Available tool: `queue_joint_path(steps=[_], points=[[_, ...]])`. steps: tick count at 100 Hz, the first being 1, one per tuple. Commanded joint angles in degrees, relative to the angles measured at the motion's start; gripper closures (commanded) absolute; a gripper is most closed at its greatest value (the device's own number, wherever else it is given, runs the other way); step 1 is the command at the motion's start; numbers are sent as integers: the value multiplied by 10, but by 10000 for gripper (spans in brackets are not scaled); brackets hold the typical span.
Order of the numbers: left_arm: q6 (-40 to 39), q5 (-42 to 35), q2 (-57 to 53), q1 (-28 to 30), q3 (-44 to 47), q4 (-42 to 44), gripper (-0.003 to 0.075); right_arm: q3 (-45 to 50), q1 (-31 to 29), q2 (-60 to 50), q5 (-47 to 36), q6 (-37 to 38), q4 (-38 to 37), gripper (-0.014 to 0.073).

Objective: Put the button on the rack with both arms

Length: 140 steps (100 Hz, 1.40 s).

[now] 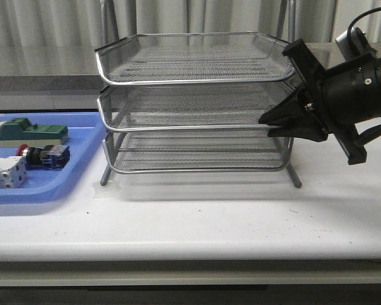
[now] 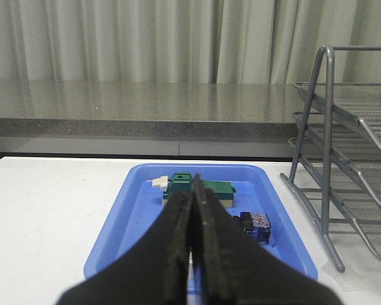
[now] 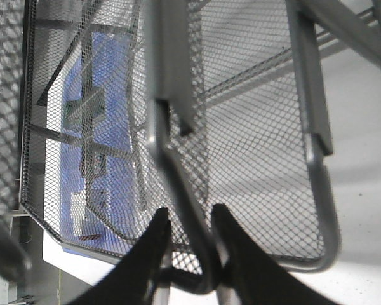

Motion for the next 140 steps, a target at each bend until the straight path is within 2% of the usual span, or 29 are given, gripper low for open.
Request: queue_joint_path(steps=[1, 26, 57, 95, 105, 124, 131, 140], points=[[-6, -50, -17, 1, 24, -2, 740, 1, -1, -23, 36, -14, 8, 594], [-6, -50, -17, 1, 24, -2, 740, 79, -1, -30, 65, -59, 3, 594], [-6, -50, -17, 1, 24, -2, 740, 209, -1, -111, 67, -104, 4, 594], [-6, -50, -17, 1, 24, -2, 740, 253, -1, -187, 57, -104, 4, 582], [-6, -50, -17, 1, 24, -2, 740, 253, -1, -190, 58, -105, 4, 480], [-6, -50, -17, 1, 24, -2, 740, 253, -1, -190, 66, -107, 4, 119], [-6, -50, -17, 1, 24, -2, 740, 253, -1, -190, 67, -107, 3, 58], [-6, -50, -17, 1, 24, -2, 740, 253, -1, -190, 67, -107, -4, 55]])
